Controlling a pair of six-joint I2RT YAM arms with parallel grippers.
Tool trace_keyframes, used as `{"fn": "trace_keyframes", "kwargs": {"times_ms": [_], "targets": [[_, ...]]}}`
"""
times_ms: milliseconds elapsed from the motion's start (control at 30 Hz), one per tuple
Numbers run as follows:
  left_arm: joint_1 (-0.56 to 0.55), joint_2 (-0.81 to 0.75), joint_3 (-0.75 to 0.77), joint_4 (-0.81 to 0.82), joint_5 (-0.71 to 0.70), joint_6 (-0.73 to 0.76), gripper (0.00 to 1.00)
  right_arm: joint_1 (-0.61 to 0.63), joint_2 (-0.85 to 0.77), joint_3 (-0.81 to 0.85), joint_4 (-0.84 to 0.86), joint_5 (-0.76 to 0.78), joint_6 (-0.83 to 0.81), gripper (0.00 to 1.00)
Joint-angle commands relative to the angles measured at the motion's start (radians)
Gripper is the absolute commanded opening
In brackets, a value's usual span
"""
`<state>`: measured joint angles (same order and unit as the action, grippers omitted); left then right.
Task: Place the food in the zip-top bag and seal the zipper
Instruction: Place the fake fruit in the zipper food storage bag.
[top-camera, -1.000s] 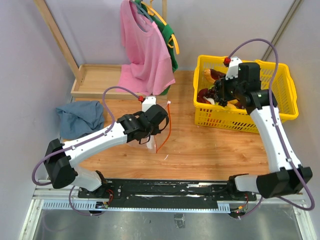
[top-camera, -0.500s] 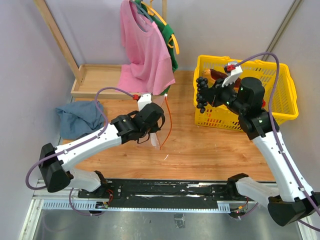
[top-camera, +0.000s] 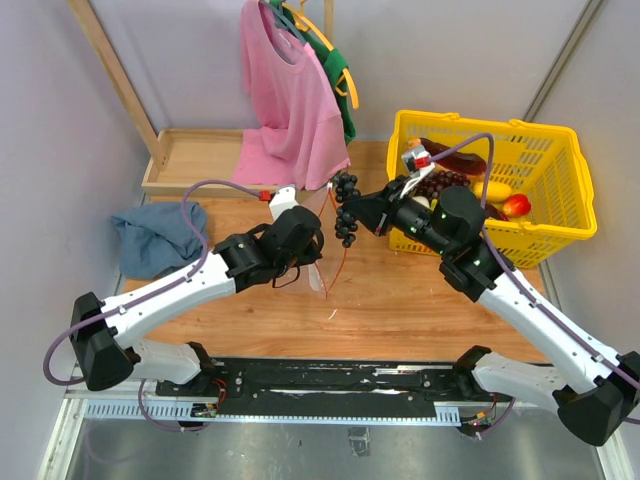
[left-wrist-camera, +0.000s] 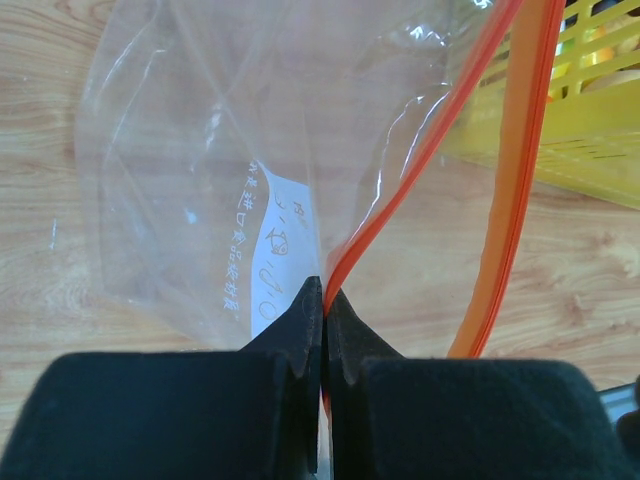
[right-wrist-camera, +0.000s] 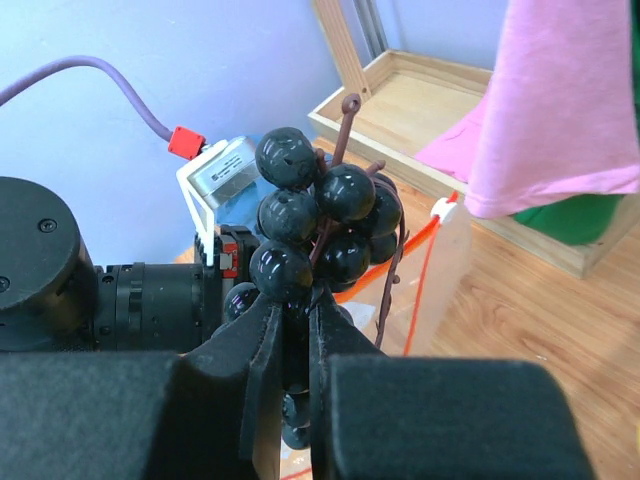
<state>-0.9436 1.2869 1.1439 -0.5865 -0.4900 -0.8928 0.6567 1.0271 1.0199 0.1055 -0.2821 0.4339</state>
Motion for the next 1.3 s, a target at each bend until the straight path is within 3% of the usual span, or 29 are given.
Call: {"fn": "trace_keyframes", "kwargs": {"times_ms": [0, 367, 700, 867, 1067, 1267], "targets": [[0.009, -0.035, -0.022, 0.059, 0.007, -0.033, 0.0, 0.067, -0.006, -0.083, 0.239, 0.08, 0.043, 0.01], [0.017, -0.083, -0.061, 0.102, 0.013, -0.071, 0.0, 0.159, 0.053, -0.255, 0.389, 0.143, 0.0, 0.01], [0.031, -0.123, -0.093, 0.117, 0.01, -0.084, 0.0, 0.16, 0.08, -0.281, 0.242, 0.13, -0.108, 0.01], [0.035, -0.128, -0.097, 0.114, 0.006, -0.081, 0.0, 0.161, 0.148, -0.192, 0.094, 0.112, -0.159, 0.01], [0.037, -0.119, -0.102, 0.136, 0.042, -0.06, 0.0, 0.165, 0.203, -0.135, 0.054, 0.079, -0.152, 0.09], [0.037, -0.111, -0.108, 0.147, 0.051, -0.061, 0.0, 0.165, 0.209, -0.069, 0.005, 0.067, -0.165, 0.34]]}}
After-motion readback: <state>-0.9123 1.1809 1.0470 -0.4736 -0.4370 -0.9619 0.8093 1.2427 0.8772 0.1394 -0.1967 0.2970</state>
